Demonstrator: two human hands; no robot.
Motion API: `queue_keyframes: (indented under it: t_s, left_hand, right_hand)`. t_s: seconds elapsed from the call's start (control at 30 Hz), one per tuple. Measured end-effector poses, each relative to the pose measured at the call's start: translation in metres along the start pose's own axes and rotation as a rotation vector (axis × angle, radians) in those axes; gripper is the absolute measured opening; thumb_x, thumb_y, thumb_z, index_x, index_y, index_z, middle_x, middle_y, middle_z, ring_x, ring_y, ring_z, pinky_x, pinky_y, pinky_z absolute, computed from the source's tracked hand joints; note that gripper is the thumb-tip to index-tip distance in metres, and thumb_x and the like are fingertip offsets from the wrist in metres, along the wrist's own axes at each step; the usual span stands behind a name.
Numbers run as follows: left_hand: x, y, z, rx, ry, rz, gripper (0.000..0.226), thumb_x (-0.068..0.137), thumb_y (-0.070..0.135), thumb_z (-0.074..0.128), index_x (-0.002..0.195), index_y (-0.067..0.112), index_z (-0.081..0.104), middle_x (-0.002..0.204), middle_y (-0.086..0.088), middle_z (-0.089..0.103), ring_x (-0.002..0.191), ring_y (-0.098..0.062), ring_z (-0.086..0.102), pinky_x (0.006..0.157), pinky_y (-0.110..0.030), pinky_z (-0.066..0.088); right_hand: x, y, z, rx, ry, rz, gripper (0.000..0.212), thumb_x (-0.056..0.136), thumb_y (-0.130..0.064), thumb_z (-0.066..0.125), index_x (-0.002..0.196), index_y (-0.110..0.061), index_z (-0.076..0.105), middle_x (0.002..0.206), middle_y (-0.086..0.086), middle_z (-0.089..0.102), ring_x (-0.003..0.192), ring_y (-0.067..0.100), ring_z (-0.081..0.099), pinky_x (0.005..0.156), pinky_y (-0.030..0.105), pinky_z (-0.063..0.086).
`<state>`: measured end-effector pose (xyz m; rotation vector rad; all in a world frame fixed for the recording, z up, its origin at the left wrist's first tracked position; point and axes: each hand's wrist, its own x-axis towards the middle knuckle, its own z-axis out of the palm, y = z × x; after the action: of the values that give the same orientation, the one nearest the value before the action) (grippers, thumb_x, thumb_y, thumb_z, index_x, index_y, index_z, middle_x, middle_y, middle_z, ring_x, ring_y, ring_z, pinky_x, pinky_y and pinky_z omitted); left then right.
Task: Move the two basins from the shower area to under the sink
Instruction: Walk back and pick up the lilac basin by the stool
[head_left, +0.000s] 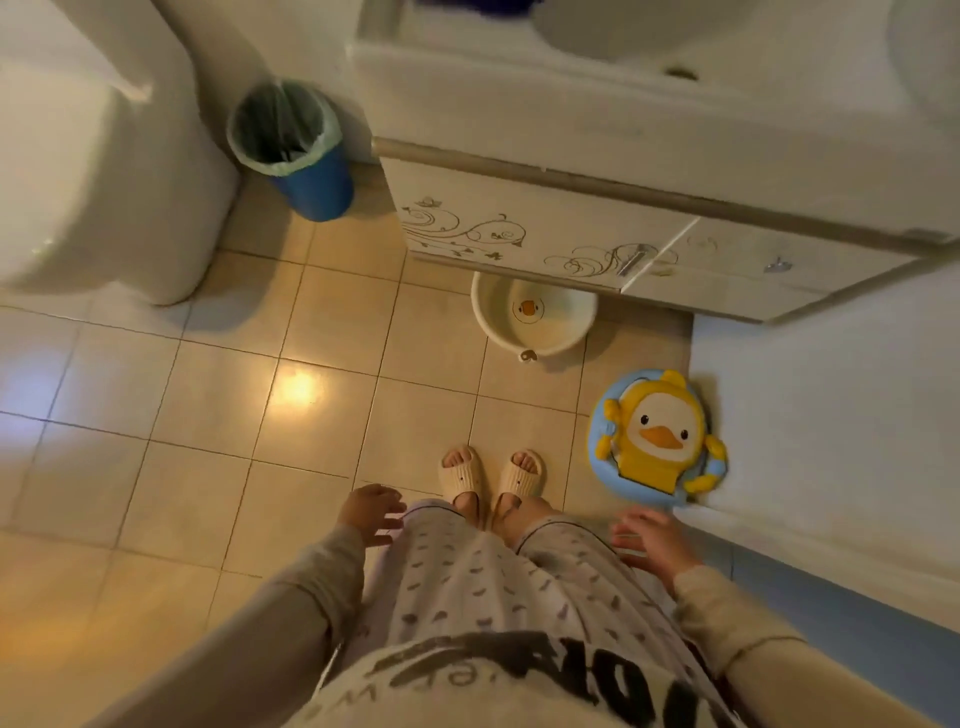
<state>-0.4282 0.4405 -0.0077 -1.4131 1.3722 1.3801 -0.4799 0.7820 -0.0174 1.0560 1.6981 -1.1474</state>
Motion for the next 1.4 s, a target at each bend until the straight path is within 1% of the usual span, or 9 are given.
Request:
queue_keyframes:
  t_s: [0.1,0.27,0.4,0.53,0.7,0.87,1.0,1.13,1.4]
  left_hand:
    - [-0.014,0.019,-0.005,-0.080,0.020,0.093,0.011,0.093,0.008,0.046,0.100,0.003,0.053,0.080,-0.008,0.059,0.063,-0.021,0.053,0.060,-0.027,0.041]
    - [-0.038,0.035,-0.017,-0.281,0.081,0.261,0.014,0.094,0.011,0.047,0.103,0.005,0.055,0.104,-0.014,0.059,0.087,-0.029,0.057,0.066,-0.029,0.045]
    - [-0.052,0.003,-0.016,-0.512,0.166,0.288,0.013,0.093,0.010,0.046,0.102,0.004,0.055,0.101,-0.015,0.060,0.072,-0.024,0.058,0.065,-0.028,0.044]
    - [-0.057,-0.066,0.011,-0.718,0.263,0.142,0.014,0.093,0.008,0.044,0.101,0.004,0.055,0.100,-0.015,0.059,0.066,-0.021,0.054,0.062,-0.027,0.042]
    - [-0.054,-0.151,0.064,-1.024,0.333,-0.049,0.016,0.092,0.009,0.048,0.105,0.004,0.056,0.105,-0.015,0.060,0.084,-0.029,0.057,0.064,-0.030,0.045]
    - [-0.057,-0.214,0.118,-1.228,0.363,-0.231,0.023,0.093,0.014,0.047,0.114,0.005,0.054,0.109,-0.014,0.060,0.071,-0.021,0.056,0.063,-0.031,0.045]
    - [-0.057,-0.239,0.146,-1.339,0.333,-0.348,0.041,0.095,0.019,0.043,0.132,0.003,0.048,0.108,-0.010,0.060,0.074,-0.021,0.056,0.062,-0.029,0.045]
    - [-0.053,-0.239,0.133,-1.438,0.337,-0.384,0.038,0.095,0.018,0.043,0.129,0.003,0.051,0.119,-0.015,0.061,0.089,-0.026,0.057,0.067,-0.032,0.047]
    - [-0.030,-0.233,0.014,-1.425,0.392,-0.323,0.037,0.094,0.015,0.043,0.128,0.000,0.052,0.110,-0.012,0.059,0.081,-0.024,0.056,0.067,-0.033,0.046]
  right_hand:
    - [0.005,-0.015,-0.020,-0.031,0.022,-0.051,0.013,0.096,-0.007,0.046,0.104,-0.001,0.054,0.081,0.015,0.060,0.070,0.027,0.057,0.060,0.036,0.047]
    - [0.017,-0.048,-0.043,-0.255,-0.018,-0.026,0.012,0.095,-0.006,0.046,0.104,-0.003,0.052,0.079,0.016,0.057,0.064,0.028,0.054,0.055,0.031,0.041]
    - [0.023,-0.082,-0.048,-0.515,-0.040,-0.069,0.010,0.093,-0.010,0.049,0.103,-0.012,0.052,0.077,0.016,0.054,0.062,0.027,0.052,0.053,0.027,0.037]
    - [0.032,-0.115,-0.030,-0.825,-0.089,-0.155,0.020,0.090,-0.001,0.047,0.071,-0.005,0.053,0.067,0.012,0.051,0.053,0.021,0.048,0.043,0.021,0.036]
    - [0.040,-0.153,0.029,-0.999,-0.246,-0.283,0.017,0.091,-0.005,0.048,0.076,-0.007,0.055,0.073,0.011,0.054,0.061,0.021,0.050,0.053,0.024,0.039]
    - [0.023,-0.181,0.101,-1.112,-0.426,-0.395,0.014,0.092,-0.011,0.051,0.104,-0.007,0.058,0.084,0.010,0.061,0.070,0.021,0.058,0.060,0.030,0.048]
    - [-0.001,-0.188,0.154,-1.177,-0.545,-0.456,0.016,0.091,-0.008,0.051,0.106,-0.007,0.057,0.085,0.009,0.062,0.072,0.021,0.060,0.063,0.030,0.050]
    - [-0.015,-0.183,0.197,-1.236,-0.580,-0.462,0.017,0.091,-0.010,0.051,0.107,-0.007,0.058,0.090,0.011,0.063,0.078,0.023,0.062,0.064,0.031,0.052]
    - [-0.014,-0.180,0.269,-1.223,-0.445,-0.363,0.019,0.092,-0.008,0.050,0.110,-0.007,0.056,0.094,0.014,0.063,0.092,0.029,0.061,0.074,0.037,0.053]
